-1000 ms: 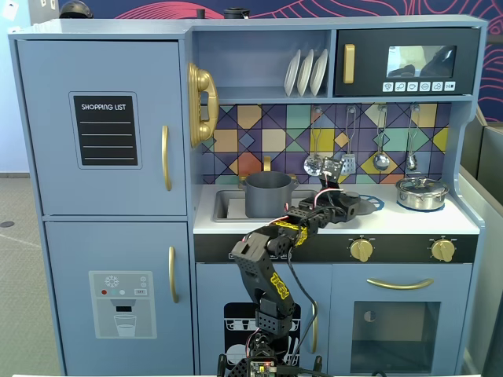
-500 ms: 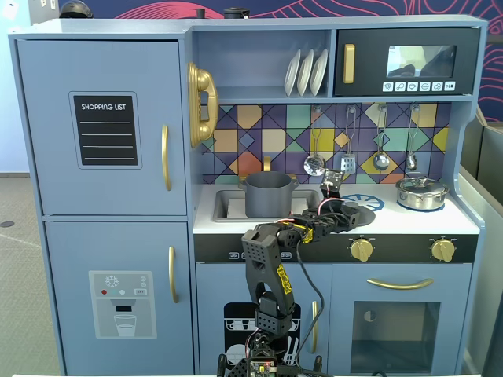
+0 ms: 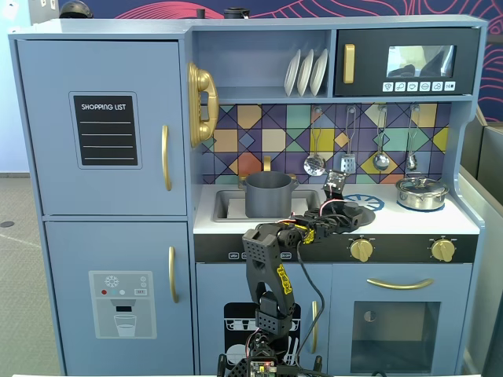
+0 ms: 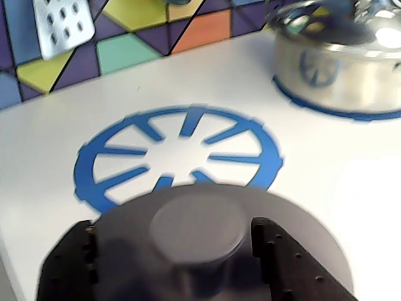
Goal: Take off the lid from the gray recipient and place it on the counter
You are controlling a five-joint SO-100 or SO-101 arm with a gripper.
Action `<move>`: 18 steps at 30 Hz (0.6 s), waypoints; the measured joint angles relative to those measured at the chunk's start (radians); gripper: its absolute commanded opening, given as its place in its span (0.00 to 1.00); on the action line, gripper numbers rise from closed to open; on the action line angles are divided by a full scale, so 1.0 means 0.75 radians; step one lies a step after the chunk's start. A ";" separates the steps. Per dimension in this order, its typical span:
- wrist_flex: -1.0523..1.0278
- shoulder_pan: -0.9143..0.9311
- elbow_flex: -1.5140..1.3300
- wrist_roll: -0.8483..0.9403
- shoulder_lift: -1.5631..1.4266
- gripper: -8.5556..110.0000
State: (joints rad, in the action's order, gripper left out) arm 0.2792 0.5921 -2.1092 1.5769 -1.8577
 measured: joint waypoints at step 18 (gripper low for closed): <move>-1.221 -0.340 -0.014 0.110 -0.959 0.07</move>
State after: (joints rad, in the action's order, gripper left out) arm -0.6366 0.3375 -2.1200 1.6598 -2.5771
